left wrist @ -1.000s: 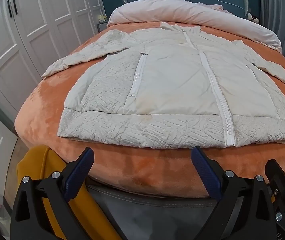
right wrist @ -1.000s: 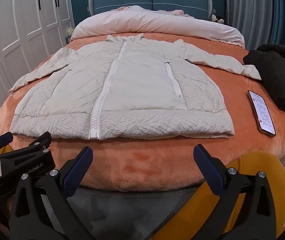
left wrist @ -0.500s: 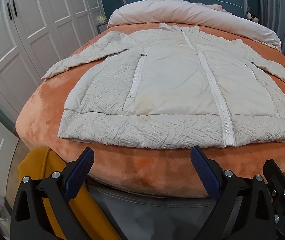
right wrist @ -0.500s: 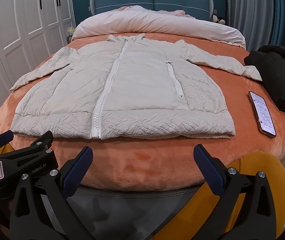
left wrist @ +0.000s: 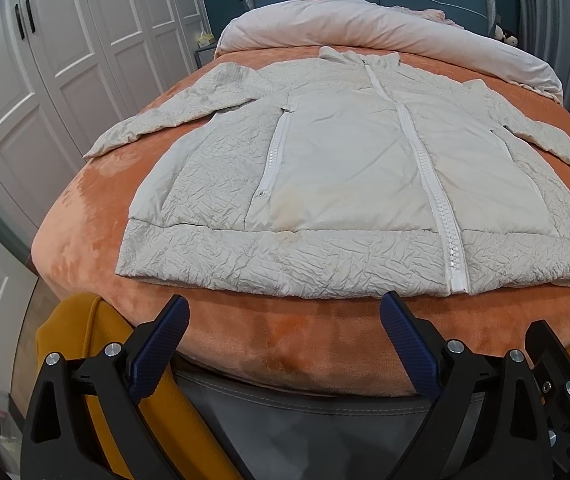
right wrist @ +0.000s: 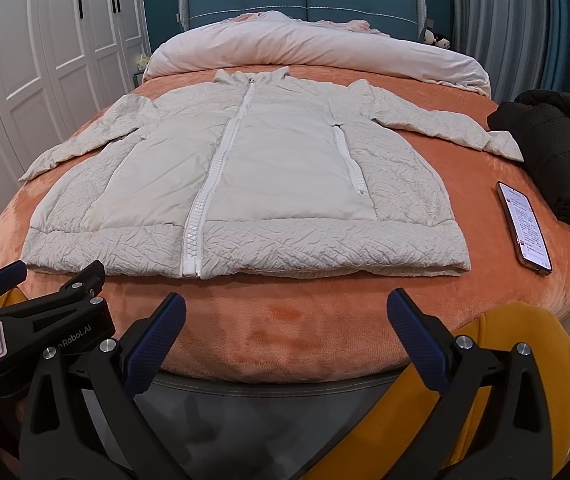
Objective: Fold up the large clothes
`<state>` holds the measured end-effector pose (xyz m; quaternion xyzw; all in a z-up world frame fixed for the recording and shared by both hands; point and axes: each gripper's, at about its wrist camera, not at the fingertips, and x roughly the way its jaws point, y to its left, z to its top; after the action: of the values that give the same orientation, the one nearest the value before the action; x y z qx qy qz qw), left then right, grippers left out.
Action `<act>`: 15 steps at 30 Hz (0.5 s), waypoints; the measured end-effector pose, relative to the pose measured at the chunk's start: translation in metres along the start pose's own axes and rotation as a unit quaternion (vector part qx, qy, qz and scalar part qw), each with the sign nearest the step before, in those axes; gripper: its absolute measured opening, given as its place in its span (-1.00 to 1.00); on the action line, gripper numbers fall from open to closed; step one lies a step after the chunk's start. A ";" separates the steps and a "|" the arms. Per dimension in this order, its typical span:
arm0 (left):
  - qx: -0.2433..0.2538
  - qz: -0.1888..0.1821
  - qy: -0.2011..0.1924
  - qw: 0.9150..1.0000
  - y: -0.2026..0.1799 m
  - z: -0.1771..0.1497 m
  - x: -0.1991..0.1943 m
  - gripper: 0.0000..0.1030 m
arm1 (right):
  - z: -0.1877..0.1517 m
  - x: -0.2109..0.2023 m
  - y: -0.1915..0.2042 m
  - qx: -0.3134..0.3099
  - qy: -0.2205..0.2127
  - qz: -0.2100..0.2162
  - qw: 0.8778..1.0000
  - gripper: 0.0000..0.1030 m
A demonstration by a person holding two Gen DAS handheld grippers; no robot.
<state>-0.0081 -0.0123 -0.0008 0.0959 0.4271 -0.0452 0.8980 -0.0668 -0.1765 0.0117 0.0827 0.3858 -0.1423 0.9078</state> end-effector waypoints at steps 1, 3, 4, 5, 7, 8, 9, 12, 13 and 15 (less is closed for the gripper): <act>0.000 0.000 0.000 1.000 0.000 0.000 0.000 0.81 | 0.000 0.000 0.000 0.000 0.000 0.000 1.000 0.91; 0.000 -0.001 0.000 1.000 0.001 0.000 0.000 0.81 | 0.000 0.000 0.000 0.000 0.000 0.000 1.000 0.91; 0.000 -0.001 0.000 1.000 0.001 0.000 0.000 0.80 | 0.000 0.000 0.000 0.000 0.000 0.000 1.000 0.91; 0.000 -0.001 0.000 1.000 0.001 0.000 0.000 0.80 | 0.000 0.000 0.000 0.000 0.000 0.000 1.000 0.91; 0.000 -0.001 0.000 1.000 0.001 0.000 0.000 0.80 | 0.000 0.000 0.000 0.000 0.000 0.000 1.000 0.91; 0.000 0.000 0.000 1.000 0.001 0.000 0.000 0.80 | 0.000 0.000 0.000 0.000 0.000 0.000 1.000 0.91; 0.000 -0.001 0.000 1.000 0.001 0.000 0.000 0.80 | 0.000 0.000 0.000 0.000 0.000 0.000 1.000 0.91; 0.001 0.000 0.000 1.000 0.001 0.000 0.000 0.80 | 0.000 0.000 0.000 0.000 0.001 0.000 1.000 0.91; 0.001 0.001 0.000 1.000 0.001 0.000 -0.001 0.80 | 0.000 0.000 0.000 0.000 0.000 0.000 1.000 0.91; 0.001 0.001 0.000 1.000 0.001 0.000 -0.001 0.80 | 0.000 0.000 0.000 0.000 0.000 0.000 1.000 0.91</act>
<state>-0.0083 -0.0109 0.0000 0.0966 0.4270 -0.0450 0.8979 -0.0669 -0.1765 0.0117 0.0828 0.3854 -0.1422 0.9080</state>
